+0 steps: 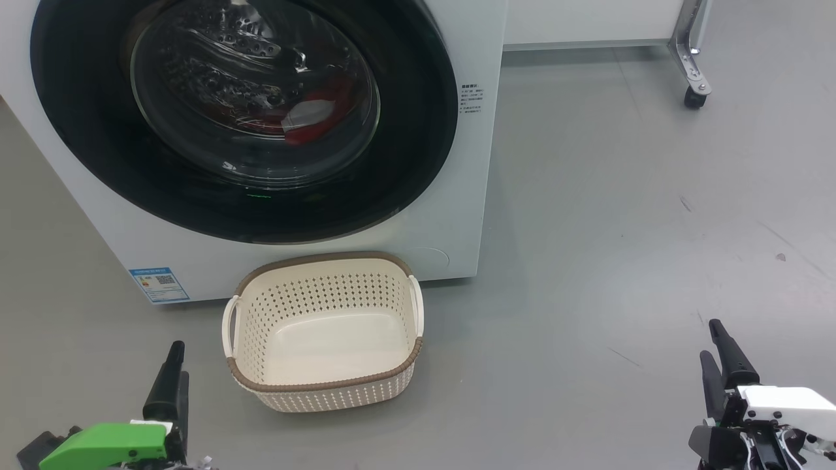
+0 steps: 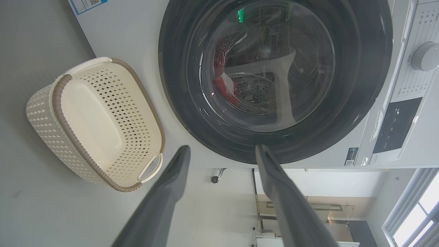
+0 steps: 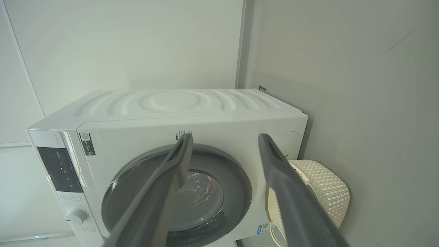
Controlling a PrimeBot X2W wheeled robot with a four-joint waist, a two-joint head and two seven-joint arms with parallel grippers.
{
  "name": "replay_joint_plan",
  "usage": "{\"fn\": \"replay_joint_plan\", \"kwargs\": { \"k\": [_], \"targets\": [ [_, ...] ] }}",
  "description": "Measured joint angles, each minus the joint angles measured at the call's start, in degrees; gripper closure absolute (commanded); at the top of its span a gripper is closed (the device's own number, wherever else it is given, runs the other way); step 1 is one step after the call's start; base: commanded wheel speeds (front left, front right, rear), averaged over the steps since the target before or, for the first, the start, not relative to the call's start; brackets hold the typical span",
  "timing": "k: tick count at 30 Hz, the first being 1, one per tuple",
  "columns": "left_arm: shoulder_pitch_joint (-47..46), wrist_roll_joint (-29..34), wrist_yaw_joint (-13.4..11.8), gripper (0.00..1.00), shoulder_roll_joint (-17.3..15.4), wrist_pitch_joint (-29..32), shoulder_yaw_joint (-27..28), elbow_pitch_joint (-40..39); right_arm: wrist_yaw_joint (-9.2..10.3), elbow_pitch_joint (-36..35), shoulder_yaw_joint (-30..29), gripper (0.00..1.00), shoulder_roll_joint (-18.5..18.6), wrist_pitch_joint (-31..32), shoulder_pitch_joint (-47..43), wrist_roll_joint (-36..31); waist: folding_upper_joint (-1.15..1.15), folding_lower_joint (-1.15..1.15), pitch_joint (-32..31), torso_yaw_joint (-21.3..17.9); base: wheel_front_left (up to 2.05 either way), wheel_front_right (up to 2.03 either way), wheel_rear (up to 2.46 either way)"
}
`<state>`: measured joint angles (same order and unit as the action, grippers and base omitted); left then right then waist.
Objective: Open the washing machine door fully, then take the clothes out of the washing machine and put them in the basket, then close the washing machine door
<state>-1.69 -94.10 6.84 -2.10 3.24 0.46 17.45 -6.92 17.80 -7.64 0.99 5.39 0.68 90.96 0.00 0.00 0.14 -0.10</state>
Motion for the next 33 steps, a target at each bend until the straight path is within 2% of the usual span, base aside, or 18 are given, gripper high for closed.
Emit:
{"fn": "replay_joint_plan", "kwargs": {
  "k": [11, 21, 33],
  "targets": [
    [-0.1, 0.7, 0.0, 0.00, 0.0, -1.9, -1.6, -1.0, 0.00, -0.9, 0.4, 0.00, 0.1, -1.2, 0.0, -1.5, 0.00, 0.00, -0.1, -0.1, 0.00, 0.00, 0.00],
    [-0.3, 4.1, 0.0, 0.00, 0.0, -4.1, -3.2, -1.3, 0.00, -1.7, 1.4, 0.00, 0.9, -2.3, 0.0, -4.5, 0.00, 0.00, -0.1, -0.1, 0.00, 0.00, 0.00],
    [-1.6, 13.9, -0.4, 0.00, -1.6, -6.6, -5.8, -1.3, -0.01, -2.7, 4.3, 0.00, 3.7, -4.8, 0.0, -12.4, 0.00, 0.00, 0.0, 0.1, 0.00, 0.00, 0.00]
  ]
}}
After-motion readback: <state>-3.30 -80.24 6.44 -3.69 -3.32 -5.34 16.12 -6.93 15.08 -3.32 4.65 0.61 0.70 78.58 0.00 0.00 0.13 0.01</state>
